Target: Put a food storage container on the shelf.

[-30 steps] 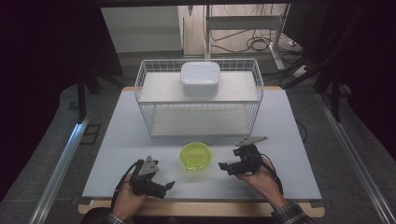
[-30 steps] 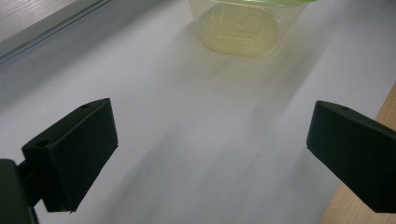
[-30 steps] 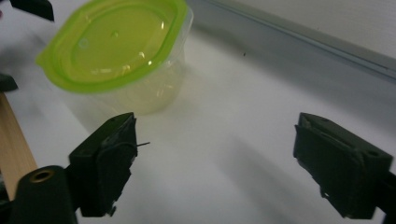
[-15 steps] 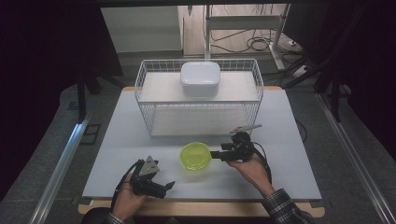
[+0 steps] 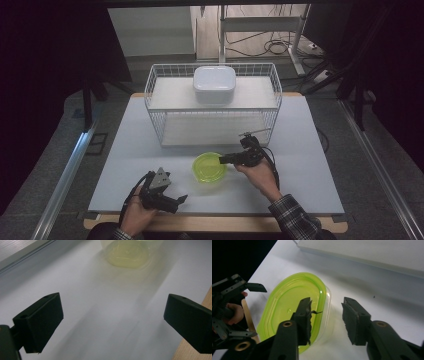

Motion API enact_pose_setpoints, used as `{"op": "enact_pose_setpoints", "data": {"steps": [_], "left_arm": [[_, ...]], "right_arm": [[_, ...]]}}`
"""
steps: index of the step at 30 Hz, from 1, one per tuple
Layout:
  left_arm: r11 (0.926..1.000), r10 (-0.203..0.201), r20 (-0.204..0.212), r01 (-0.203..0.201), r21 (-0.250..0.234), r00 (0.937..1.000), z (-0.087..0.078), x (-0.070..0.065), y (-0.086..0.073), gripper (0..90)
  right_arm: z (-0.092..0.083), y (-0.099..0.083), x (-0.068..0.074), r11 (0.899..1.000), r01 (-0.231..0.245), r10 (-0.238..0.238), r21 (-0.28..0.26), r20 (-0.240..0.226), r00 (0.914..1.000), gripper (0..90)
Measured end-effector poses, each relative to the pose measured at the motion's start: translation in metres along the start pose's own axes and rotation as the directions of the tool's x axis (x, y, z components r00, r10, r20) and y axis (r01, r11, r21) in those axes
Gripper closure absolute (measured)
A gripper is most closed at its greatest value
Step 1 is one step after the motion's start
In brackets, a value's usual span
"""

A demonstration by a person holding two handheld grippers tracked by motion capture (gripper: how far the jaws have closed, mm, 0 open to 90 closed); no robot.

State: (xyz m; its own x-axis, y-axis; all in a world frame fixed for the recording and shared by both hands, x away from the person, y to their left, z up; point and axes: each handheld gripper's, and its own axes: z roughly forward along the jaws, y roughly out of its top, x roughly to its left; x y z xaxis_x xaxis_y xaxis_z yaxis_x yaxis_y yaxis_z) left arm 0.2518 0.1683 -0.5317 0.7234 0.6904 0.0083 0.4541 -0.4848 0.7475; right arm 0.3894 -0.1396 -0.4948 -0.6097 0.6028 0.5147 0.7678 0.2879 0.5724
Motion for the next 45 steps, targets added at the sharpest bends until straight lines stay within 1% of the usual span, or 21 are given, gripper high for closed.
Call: {"op": "enact_pose_setpoints", "data": {"steps": [3,6,7,8,10,12,15,20,22,25,27,29,33,35,41,45], "left_arm": [[1.0000,0.000,0.000,0.000,0.000,1.0000,0.000,0.000,0.000,2.3],[1.0000,0.001,0.000,-0.001,0.000,1.0000,0.000,0.000,0.000,2.4],[1.0000,0.001,0.000,-0.001,0.000,1.0000,0.000,0.000,0.000,2.4],[1.0000,0.002,0.000,-0.002,0.001,1.0000,0.000,0.000,0.000,2.4],[1.0000,0.004,0.000,-0.004,0.002,1.0000,0.000,0.000,0.000,2.4],[1.0000,0.004,0.000,-0.004,0.001,1.0000,0.000,0.000,0.000,2.4],[1.0000,0.003,0.000,-0.003,0.000,1.0000,0.000,0.000,0.000,2.5],[1.0000,0.003,-0.001,-0.003,-0.002,1.0000,-0.001,0.000,0.000,2.5],[1.0000,0.003,-0.002,-0.003,-0.003,1.0000,-0.001,0.000,0.000,2.5],[1.0000,0.001,-0.004,-0.001,-0.006,1.0000,-0.001,0.000,0.000,2.5],[1.0000,0.000,-0.007,0.000,-0.009,1.0000,-0.002,0.001,0.000,2.5],[0.9999,-0.004,-0.010,0.003,-0.014,0.9999,-0.002,0.001,0.000,2.5],[0.9997,-0.010,-0.013,0.010,-0.023,0.9999,-0.003,0.001,0.000,2.5],[0.9996,-0.014,-0.012,0.013,-0.024,0.9998,-0.003,0.002,0.000,2.4],[0.9995,-0.015,-0.016,0.014,-0.027,0.9998,-0.003,0.002,0.000,2.4],[0.9992,-0.021,-0.017,0.020,-0.034,0.9996,-0.004,0.002,0.000,2.4]], "right_arm": [[0.003,0.001,-0.002,0.999,-0.034,0.035,0.013,-0.021,0.9992,67.5],[0.004,0.002,-0.005,0.996,-0.081,0.082,0.022,-0.060,0.9948,75.6],[0.004,0.002,-0.005,0.996,-0.090,0.092,0.025,-0.071,0.9932,76.7],[0.004,0.002,-0.005,0.995,-0.095,0.096,0.028,-0.073,0.9927,78.3],[0.005,0.003,-0.005,0.994,-0.100,0.103,0.036,-0.092,0.9904,79.9],[0.005,0.003,-0.005,0.993,-0.112,0.116,0.037,-0.101,0.9882,80.4],[0.004,0.002,-0.006,0.989,-0.145,0.149,0.039,-0.140,0.9788,81.0],[0.000,0.001,-0.006,0.989,-0.144,0.146,0.024,-0.134,0.9802,81.2],[-0.002,0.001,-0.006,0.988,-0.151,0.152,0.016,-0.144,0.9780,81.3],[-0.005,0.001,-0.004,0.989,-0.148,0.147,0.001,-0.145,0.9785,81.3],[-0.008,0.002,-0.003,0.989,-0.147,0.144,-0.009,-0.156,0.9773,81.3],[-0.012,0.002,-0.001,0.990,-0.142,0.137,-0.022,-0.158,0.9779,81.3],[-0.021,0.003,0.003,0.989,-0.139,0.129,-0.049,-0.166,0.9777,81.4],[-0.026,0.004,0.005,0.988,-0.142,0.130,-0.057,-0.174,0.9761,81.3],[-0.044,0.008,0.008,0.986,-0.139,0.120,-0.094,-0.183,0.9757,81.4],[-0.053,0.011,0.010,0.983,-0.148,0.125,-0.112,-0.190,0.9738,81.4]]}}
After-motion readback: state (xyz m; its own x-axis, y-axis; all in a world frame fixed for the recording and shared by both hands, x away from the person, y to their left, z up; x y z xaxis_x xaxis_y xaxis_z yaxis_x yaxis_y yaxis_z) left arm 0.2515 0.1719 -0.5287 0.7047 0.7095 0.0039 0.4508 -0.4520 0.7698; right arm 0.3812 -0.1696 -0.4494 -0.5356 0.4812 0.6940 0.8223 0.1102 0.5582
